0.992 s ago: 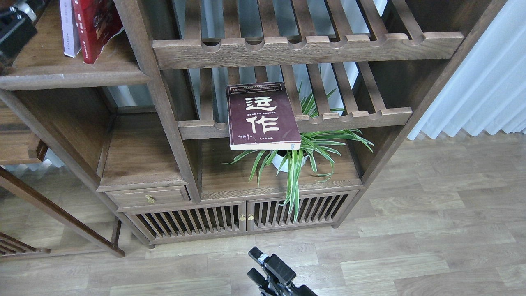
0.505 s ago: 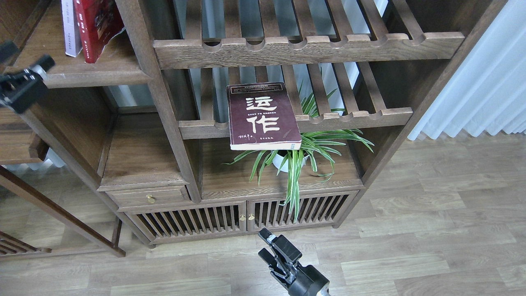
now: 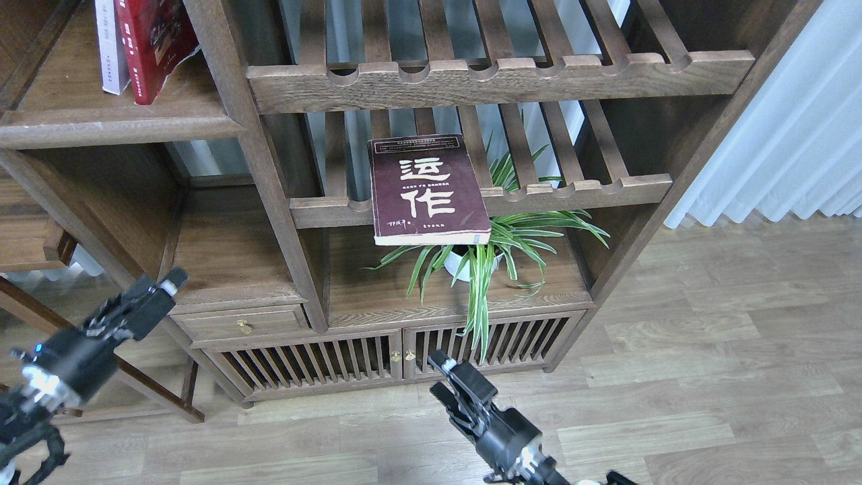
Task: Organize books on shelf
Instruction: 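Raise the right gripper to the dark red book on the middle shelf, then grasp the dark red book with the right gripper and pull it down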
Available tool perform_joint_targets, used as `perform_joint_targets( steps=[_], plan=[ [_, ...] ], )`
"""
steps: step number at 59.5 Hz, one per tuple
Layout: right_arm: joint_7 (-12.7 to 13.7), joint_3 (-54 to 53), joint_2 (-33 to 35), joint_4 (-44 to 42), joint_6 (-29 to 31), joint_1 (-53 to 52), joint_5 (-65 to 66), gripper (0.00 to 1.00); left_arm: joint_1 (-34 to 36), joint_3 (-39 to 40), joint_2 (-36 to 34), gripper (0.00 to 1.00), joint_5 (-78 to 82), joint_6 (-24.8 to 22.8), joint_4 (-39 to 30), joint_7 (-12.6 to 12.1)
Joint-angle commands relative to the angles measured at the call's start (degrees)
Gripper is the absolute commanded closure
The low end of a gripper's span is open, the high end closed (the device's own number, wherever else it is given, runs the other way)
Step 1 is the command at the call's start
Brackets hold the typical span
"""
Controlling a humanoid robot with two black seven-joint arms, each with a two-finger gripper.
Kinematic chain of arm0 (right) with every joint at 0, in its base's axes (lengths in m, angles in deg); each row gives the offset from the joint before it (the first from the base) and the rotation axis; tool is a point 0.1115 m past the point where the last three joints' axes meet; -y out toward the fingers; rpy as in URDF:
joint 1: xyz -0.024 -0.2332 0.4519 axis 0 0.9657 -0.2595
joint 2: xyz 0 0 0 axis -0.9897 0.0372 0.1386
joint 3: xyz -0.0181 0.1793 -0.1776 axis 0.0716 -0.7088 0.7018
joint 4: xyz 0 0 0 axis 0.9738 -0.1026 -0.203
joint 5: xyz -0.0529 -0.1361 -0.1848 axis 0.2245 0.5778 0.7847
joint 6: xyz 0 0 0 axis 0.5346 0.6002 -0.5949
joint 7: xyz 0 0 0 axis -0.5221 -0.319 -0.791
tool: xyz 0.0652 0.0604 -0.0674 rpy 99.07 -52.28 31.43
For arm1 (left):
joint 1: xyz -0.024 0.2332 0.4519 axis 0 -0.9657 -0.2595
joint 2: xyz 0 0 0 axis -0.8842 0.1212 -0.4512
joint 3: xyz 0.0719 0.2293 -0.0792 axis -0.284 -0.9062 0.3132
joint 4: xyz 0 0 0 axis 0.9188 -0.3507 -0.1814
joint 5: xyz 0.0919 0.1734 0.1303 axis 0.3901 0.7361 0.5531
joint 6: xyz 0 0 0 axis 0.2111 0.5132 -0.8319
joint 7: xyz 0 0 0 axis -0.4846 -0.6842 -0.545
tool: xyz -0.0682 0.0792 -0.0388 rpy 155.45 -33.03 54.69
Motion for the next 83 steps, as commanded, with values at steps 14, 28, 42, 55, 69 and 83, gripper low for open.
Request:
perform_joint_targets(
  steps=[14, 28, 42, 55, 69, 83],
  plan=[
    [-6.27, 1.21, 0.00, -0.76, 0.00, -8.45, -0.11, 0.03, -1.21, 1.43, 0.18, 0.13, -0.54, -0.02, 4.84, 0.19],
    [-6.27, 2.53, 0.00, -0.58, 0.00, -9.42, -0.37, 0.03, -1.12, 1.43, 0.18, 0.12, -0.54, -0.02, 5.90, 0.19],
    [-6.44, 2.80, 0.00, -3.57, -10.68, -15.74, -5.29, 0.03, -0.33, 1.60, 0.27, 0.12, -0.54, -0.02, 5.98, 0.10],
    [-6.09, 4.20, 0.00, -5.50, -14.73, -17.15, -5.91, 0.03, -0.33, 2.22, 0.27, 0.11, -0.54, -0.02, 5.98, 0.10],
    [-6.53, 3.85, 0.00, -6.91, -14.90, -21.19, -7.40, 0.08, -0.15, 2.22, 0.27, 0.11, -0.54, -0.02, 6.07, 0.10],
    [-6.71, 3.94, 0.00, -6.91, -14.64, -22.51, -10.48, 0.55, 0.90, 2.48, 0.18, 0.11, -0.54, -0.02, 5.98, 0.01]
  ],
)
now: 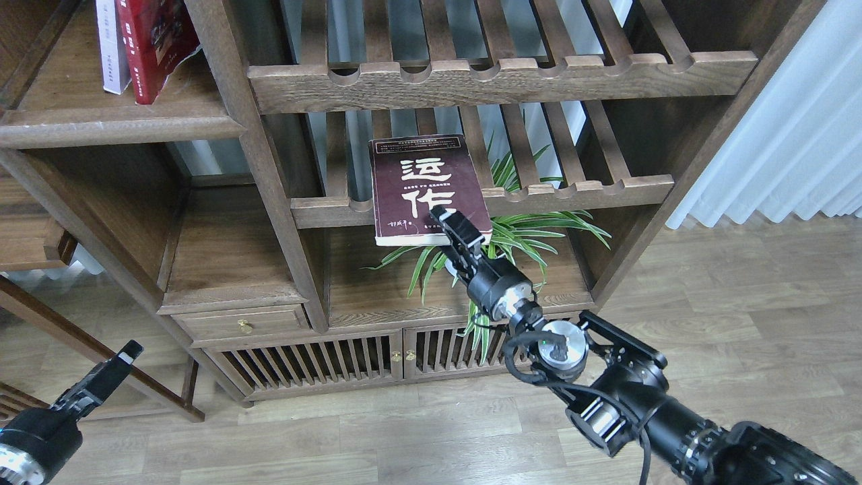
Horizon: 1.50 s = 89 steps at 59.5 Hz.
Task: Organize books on shelf
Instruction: 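Grasp the dark red book with the right gripper and pull it down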
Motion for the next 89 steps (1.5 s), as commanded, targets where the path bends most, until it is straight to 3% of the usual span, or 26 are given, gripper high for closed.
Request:
perform_joint_targets(
  steps=[1, 6, 9, 11, 13, 25, 26, 30, 34, 39, 46, 51, 60, 66, 80, 89],
  plan=[
    [-0.06, 0.21, 0.00, -0.01, 0.29, -0.22, -1.17, 0.56, 0.64, 0.52, -0.18, 0.11, 0.00, 0.00, -0.07, -0.08],
    [-0.06, 0.65, 0.00, -0.09, 0.38, -0.13, -1.09, 0.62, 0.90, 1.31, -0.18, 0.11, 0.00, 0.00, -0.07, -0.16],
    [-0.06, 1.26, 0.00, -0.18, 0.82, -0.22, -1.00, 0.76, 0.99, 1.40, -0.18, 0.11, 0.00, 0.00, -0.07, -0.16],
    [-0.06, 1.44, 0.00, -0.62, 1.08, -0.22, -0.91, 0.92, 0.99, 1.40, -0.18, 0.11, 0.00, 0.00, -0.07, -0.16],
    [-0.06, 1.27, 0.00, -1.23, 1.52, -0.22, -0.91, 0.97, 0.99, 1.49, -0.26, 0.11, 0.00, 0.00, -0.07, -0.16],
    [1.88, 2.32, 0.00, -2.12, 6.79, 0.65, 0.23, 0.99, 1.25, 1.49, -0.18, 0.10, 0.00, 0.00, -0.07, -0.16],
    [2.05, 2.50, 0.00, -1.33, 10.45, 2.57, 1.54, 1.00, 1.77, 1.49, 0.08, 0.10, -0.08, 0.00, 0.19, -0.08],
    [3.10, 2.15, 0.00, 1.21, 14.93, 4.60, 3.57, 1.00, 2.65, 1.40, 0.96, 0.07, -0.69, 0.00, 0.98, 0.10],
    [4.86, 1.97, 0.00, 4.90, 14.93, 7.59, 5.33, 1.00, 3.10, 0.44, 2.46, 0.01, -4.20, 0.00, 1.78, 0.01],
    [6.01, 1.09, 0.00, 9.39, 14.93, 12.68, 6.91, 1.00, 3.27, -0.88, 3.43, 0.00, -9.65, 0.00, 2.39, -0.95],
    [7.67, -1.19, 0.00, 14.84, 14.93, 20.07, 9.63, 1.00, 4.32, -6.77, 3.43, 0.00, -16.68, 0.00, 2.66, -0.34],
    [10.48, -3.65, 0.27, 15.73, 14.93, 25.17, 10.08, 1.00, 5.64, -10.29, 3.95, 0.00, -21.79, 0.00, 1.08, -0.16],
    [18.21, -4.53, 0.00, 13.71, 14.93, 30.53, 10.16, 1.00, 10.03, -15.73, 8.17, 0.00, -28.64, 0.00, -2.18, 0.01],
    [20.68, -4.53, 0.00, 12.48, 14.93, 31.77, 10.08, 1.00, 12.32, -19.42, 11.07, 0.00, -32.60, 0.00, -2.97, -0.08],
    [21.21, -4.80, 0.00, 11.95, 14.93, 33.62, 10.16, 1.00, 11.89, -24.53, 12.39, 0.01, -33.57, 0.00, -3.41, 0.45],
    [21.56, -7.78, 0.00, 11.77, 14.93, 33.70, 10.25, 1.00, 7.50, -23.91, 6.69, 0.01, -36.37, 0.00, -4.99, 0.54]
  ],
)
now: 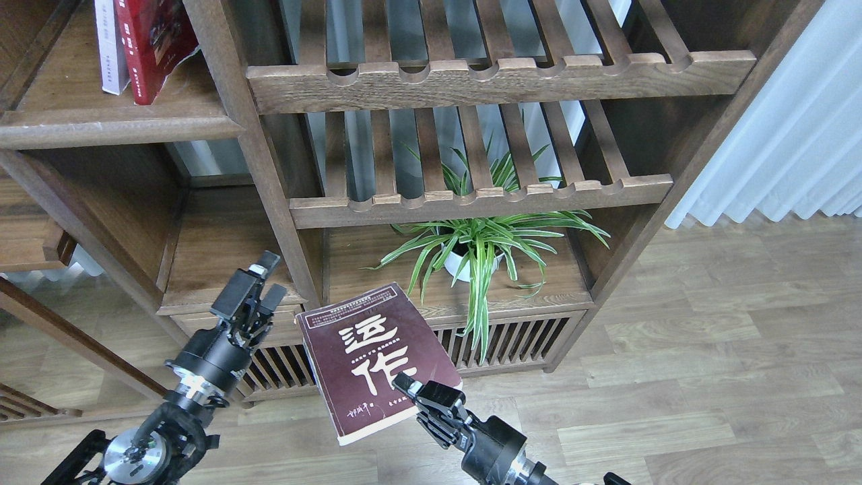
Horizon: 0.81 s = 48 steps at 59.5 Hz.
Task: Organize books on shelf
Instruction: 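Grasp the dark red book with the right gripper and pull it down, then lower the dark red book and pass it to the left gripper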
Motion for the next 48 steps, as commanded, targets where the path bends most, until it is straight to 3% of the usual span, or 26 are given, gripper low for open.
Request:
perform_joint_targets(
  steps=[1, 13, 25, 41, 48],
  plan=[
    [0.39, -2.25, 0.01, -0.10, 0.01, 0.08, -0.01, 0.99, -3.54, -0.13, -5.34, 0.01, -3.29, 0.00, -1.32, 0.09],
    [0.48, -2.87, 0.01, -0.10, 0.01, 0.52, -0.10, 0.99, -6.62, -4.78, -11.41, 0.01, -8.92, 0.00, -2.20, 1.58],
    [3.55, -1.38, 0.01, -0.02, 0.01, 1.40, -0.10, 0.99, -6.97, -11.81, -12.03, 0.01, -8.92, 0.00, -2.11, 4.22],
    [3.73, 0.30, 0.01, 0.34, 0.01, 1.49, -0.01, 0.99, -7.15, -17.36, -11.50, 0.01, -9.01, 0.00, -1.23, 6.24],
    [3.73, 1.35, 0.01, 0.42, 0.01, 1.66, -0.01, 0.99, -6.88, -17.88, -10.63, 0.10, -9.01, 0.00, -0.35, 6.51]
  ],
)
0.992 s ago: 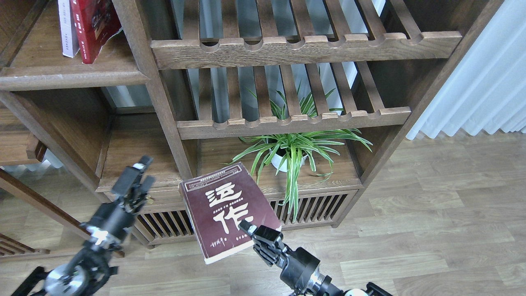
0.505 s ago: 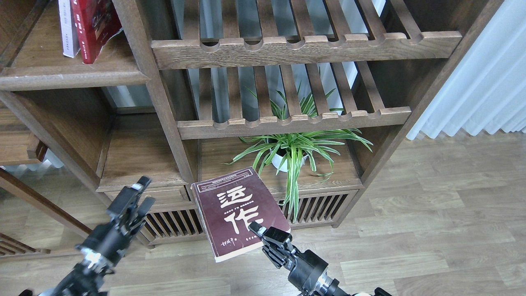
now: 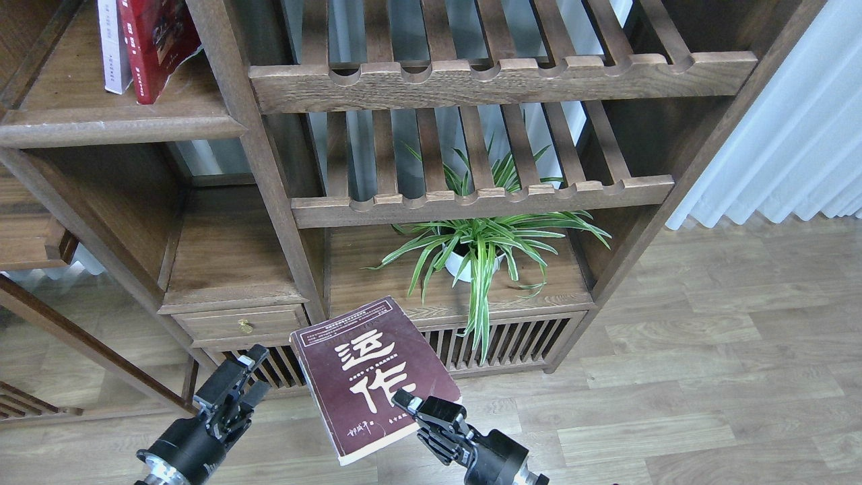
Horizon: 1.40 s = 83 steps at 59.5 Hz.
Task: Organize books on shelf
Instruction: 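Lower the dark red book and pass it to the left gripper, then lift the dark red book with the left gripper onto the upper side shelf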
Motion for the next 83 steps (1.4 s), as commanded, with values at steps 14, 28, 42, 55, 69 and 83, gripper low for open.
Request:
perform_joint_targets(
  steps=[14, 28, 42, 55, 69, 83],
  plan=[
    [0.01, 2.03, 0.00, 0.06, 0.01, 0.07, 0.09, 0.99, 1.75, -0.90, 3.63, 0.14, 0.07, 0.00, 4.44, 0.00],
    [0.01, 2.64, 0.00, 0.06, 0.01, 0.42, 0.18, 0.99, 3.42, -3.63, 5.47, 0.19, 0.25, 0.00, 4.61, 0.00],
    [0.01, 3.08, 0.00, 0.06, 0.01, 0.86, 0.27, 0.99, 3.86, -4.07, 6.44, 0.40, 0.51, 0.00, 4.96, -0.88],
    [0.01, 3.08, 0.00, 0.06, 0.01, 0.86, 0.27, 0.99, 4.13, -4.68, 6.44, 0.85, 0.07, 0.00, 6.54, -2.11],
    [-0.17, 2.64, 0.00, 0.06, 0.01, 0.86, 0.18, 0.98, 4.21, -1.79, 5.65, 0.98, 0.07, 0.00, 8.13, -4.22],
    [0.01, 3.26, 0.00, -0.20, 0.01, 0.77, 1.67, 0.30, 4.13, 6.21, 1.08, 1.00, 0.69, 0.00, 4.44, -11.87]
  ],
)
